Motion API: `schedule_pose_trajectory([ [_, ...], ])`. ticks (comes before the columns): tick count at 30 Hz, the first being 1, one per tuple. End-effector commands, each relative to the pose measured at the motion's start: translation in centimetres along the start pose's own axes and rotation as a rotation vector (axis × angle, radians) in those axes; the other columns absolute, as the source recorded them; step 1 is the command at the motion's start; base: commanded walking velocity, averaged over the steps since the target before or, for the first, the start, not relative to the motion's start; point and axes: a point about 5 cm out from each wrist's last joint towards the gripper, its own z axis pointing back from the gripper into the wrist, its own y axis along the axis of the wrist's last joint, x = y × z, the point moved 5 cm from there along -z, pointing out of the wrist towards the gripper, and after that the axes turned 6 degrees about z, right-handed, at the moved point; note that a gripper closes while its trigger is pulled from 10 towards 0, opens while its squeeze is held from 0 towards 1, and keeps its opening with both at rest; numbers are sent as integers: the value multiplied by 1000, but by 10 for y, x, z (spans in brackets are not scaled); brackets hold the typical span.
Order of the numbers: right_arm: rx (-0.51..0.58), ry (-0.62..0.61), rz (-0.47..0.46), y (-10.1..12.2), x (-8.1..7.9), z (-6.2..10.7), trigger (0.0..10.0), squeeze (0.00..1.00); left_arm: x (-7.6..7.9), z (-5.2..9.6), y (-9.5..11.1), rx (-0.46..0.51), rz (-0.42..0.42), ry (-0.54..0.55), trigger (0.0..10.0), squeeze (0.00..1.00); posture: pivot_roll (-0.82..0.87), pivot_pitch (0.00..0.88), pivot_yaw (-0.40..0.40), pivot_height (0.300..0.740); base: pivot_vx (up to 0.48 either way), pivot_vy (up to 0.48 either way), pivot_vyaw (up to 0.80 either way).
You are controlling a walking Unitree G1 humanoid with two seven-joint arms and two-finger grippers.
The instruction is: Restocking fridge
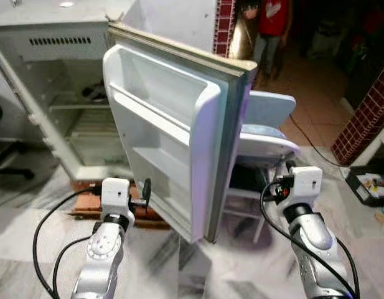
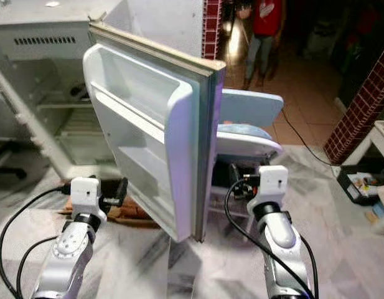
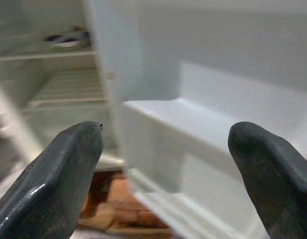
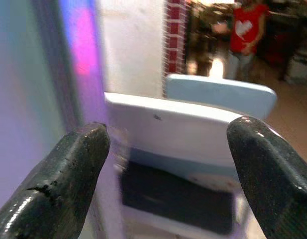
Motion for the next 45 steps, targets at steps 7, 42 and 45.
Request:
schedule_pose_trajectory([
  [7, 47, 35, 0, 15, -10, -18, 10000, 0, -2, 30, -36, -136, 0, -36, 10000, 0, 17, 7, 9, 740, 0, 0, 800],
  [42, -51, 1036, -425, 47, -113, 55, 10000, 0, 4, 27, -44, -181, -3, -70, 10000, 0, 17, 0, 4, 740, 0, 0, 46],
  [45, -218, 1156, -277, 13, -96, 87, 10000, 0, 4, 28, -46, -188, -5, -75, 10000, 0, 14, 0, 6, 740, 0, 0, 0],
])
